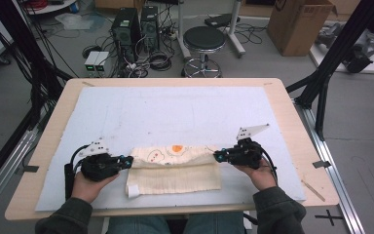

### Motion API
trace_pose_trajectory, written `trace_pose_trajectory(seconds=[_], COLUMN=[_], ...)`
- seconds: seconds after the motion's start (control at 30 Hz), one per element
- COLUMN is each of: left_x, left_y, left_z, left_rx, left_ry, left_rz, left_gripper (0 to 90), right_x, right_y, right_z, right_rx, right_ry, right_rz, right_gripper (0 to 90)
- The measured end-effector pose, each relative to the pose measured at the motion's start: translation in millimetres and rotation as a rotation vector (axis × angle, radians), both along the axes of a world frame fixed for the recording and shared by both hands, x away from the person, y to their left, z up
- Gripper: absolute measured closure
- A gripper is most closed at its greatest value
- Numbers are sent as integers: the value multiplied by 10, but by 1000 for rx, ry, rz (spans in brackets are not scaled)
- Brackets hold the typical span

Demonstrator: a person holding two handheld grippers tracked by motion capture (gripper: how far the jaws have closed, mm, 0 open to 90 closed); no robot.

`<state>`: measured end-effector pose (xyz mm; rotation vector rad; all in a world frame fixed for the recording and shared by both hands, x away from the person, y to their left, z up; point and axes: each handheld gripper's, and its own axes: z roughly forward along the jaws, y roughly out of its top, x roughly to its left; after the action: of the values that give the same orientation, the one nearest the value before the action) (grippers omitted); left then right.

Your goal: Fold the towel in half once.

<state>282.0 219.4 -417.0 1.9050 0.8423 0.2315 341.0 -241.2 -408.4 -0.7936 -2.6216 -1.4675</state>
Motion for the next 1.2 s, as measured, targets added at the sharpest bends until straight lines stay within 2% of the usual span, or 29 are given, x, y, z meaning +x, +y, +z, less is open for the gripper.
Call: trace_pose_trajectory(seconds=[0.2,0.37,0.57,0.6,1.03,1.17,1.2], left_x=[-54,-90,-146,-158,-282,-294,-299], left_y=[-2,-19,-8,-6,8,11,10], left_z=[-38,-57,-64,-67,-111,-112,-108], left_rx=[15,21,19,17,49,40,25], left_ry=[-1,0,6,7,29,34,38], left_rz=[-15,-47,-68,-69,-90,-110,-116], left_gripper=[859,859,860,860,859,846,824], right_x=[-76,-115,-182,-208,-330,-348,-351], right_y=[3,27,11,12,45,45,43], right_z=[-43,-70,-68,-66,-138,-150,-150], right_rx=[-9,-30,-25,-26,-69,-71,-69], right_ry=[-6,-2,-14,-2,7,12,14], right_rz=[3,14,16,14,48,59,60], right_gripper=[842,841,840,840,834,820,802])
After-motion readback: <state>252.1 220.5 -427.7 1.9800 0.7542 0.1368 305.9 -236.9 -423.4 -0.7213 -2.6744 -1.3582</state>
